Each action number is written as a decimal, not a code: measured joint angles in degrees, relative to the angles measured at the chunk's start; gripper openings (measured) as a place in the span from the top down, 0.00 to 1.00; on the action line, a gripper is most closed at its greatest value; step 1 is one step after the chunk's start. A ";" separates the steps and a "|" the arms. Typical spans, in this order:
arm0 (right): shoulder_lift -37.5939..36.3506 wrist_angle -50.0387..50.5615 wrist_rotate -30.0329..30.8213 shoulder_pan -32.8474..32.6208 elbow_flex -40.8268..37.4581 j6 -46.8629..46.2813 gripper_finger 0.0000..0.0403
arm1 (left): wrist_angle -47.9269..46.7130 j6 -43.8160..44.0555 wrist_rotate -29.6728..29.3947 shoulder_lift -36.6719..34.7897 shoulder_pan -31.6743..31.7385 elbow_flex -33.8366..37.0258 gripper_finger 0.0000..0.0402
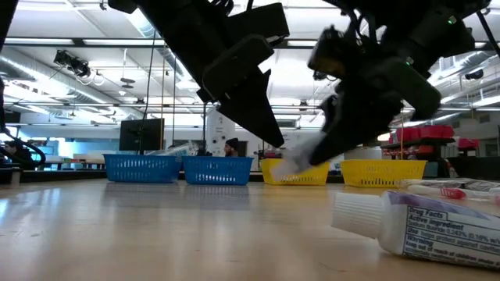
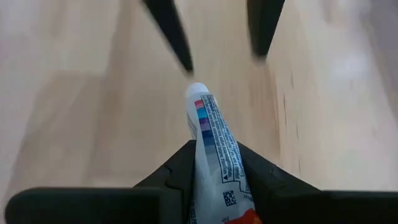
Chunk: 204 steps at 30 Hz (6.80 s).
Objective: Pick & Place Travel size toiletries
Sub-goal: Put the white toothpaste into the left yellow bin, then put the red toothbrush into the left blue bin
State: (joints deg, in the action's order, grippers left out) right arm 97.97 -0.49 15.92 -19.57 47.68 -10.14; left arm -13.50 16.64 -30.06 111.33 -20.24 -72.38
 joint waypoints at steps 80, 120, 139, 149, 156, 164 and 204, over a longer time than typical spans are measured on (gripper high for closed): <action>-4.87 -1.07 -20.67 54.34 -0.07 15.20 0.36 | 4.40 -1.00 -2.91 0.00 1.62 -0.02 0.71; -19.65 43.83 -17.07 -2.48 -0.04 -38.20 0.53 | 4.00 0.94 -2.27 -0.01 2.02 -0.02 0.71; -19.58 31.31 -11.45 -16.66 -0.04 -39.01 0.47 | 7.10 -1.89 2.63 -2.37 -0.79 0.02 0.74; -19.56 24.17 -8.71 -20.68 -0.07 -38.95 0.51 | 16.84 -3.69 18.85 -4.70 -2.84 -0.04 0.77; -19.56 31.17 -6.09 -22.80 -0.07 -47.01 0.53 | 18.07 -3.51 14.43 -4.70 -3.66 -0.04 0.77; -19.56 55.42 0.28 -22.88 -0.09 -69.04 0.48 | 17.69 -3.37 6.88 -4.70 -3.68 -0.02 0.73; -19.80 34.54 3.13 -17.25 -18.69 -67.81 0.80 | 16.76 -3.78 5.21 -4.61 -2.52 -0.02 0.68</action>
State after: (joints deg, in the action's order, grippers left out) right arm 78.18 34.06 19.05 -36.82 28.99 -77.95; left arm 3.25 12.86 -24.85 106.72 -22.76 -72.40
